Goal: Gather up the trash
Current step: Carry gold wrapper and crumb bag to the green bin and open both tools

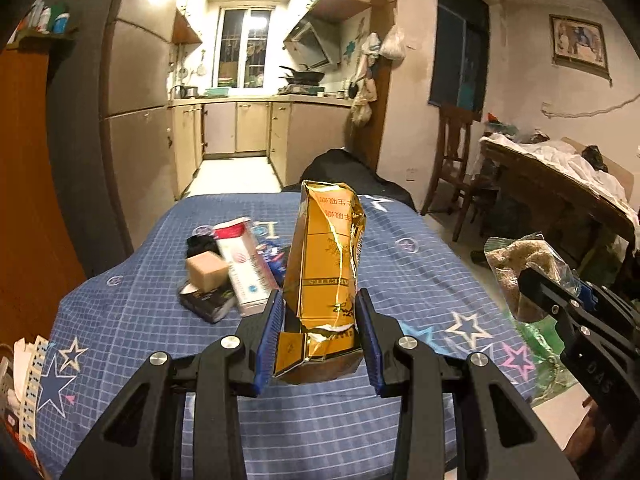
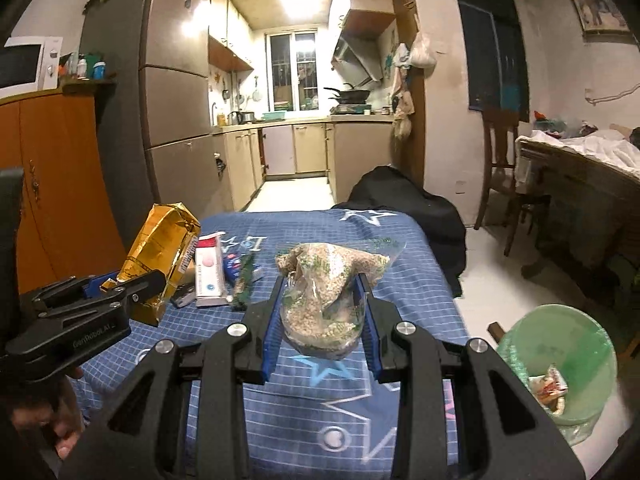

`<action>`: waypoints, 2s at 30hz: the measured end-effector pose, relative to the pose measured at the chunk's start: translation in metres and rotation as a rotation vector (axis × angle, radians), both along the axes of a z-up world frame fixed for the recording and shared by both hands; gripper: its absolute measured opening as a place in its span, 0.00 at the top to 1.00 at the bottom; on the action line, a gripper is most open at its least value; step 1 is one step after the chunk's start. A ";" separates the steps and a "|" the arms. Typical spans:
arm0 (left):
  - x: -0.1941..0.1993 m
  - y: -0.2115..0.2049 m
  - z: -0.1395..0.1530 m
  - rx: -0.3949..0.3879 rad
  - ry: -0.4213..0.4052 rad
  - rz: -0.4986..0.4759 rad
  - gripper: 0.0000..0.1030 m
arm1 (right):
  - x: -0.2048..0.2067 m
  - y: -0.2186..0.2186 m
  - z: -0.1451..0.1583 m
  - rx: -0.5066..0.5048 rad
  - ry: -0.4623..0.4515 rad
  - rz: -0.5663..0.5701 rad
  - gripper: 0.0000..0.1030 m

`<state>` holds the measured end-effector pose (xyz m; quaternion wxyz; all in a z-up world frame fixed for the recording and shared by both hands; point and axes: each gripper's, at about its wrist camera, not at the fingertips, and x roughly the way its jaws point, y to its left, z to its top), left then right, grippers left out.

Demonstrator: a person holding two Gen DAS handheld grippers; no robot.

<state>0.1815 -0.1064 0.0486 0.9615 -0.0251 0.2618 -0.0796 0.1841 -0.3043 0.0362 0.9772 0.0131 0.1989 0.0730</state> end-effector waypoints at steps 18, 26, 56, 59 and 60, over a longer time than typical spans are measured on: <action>0.015 -0.158 0.016 -0.007 0.013 -0.236 0.63 | -0.013 -0.131 0.026 -0.032 0.000 -0.208 0.69; 0.026 -0.232 0.010 0.002 0.046 -0.340 0.63 | -0.012 -0.193 0.024 -0.036 0.030 -0.295 0.69; 0.125 -0.442 -0.116 0.102 0.459 -0.616 0.63 | 0.043 -0.331 -0.081 0.085 0.490 -0.343 0.69; 0.127 -0.446 -0.125 0.109 0.467 -0.613 0.63 | 0.046 -0.333 -0.088 0.089 0.505 -0.342 0.69; 0.127 -0.447 -0.127 0.111 0.467 -0.613 0.63 | 0.046 -0.335 -0.089 0.088 0.507 -0.344 0.69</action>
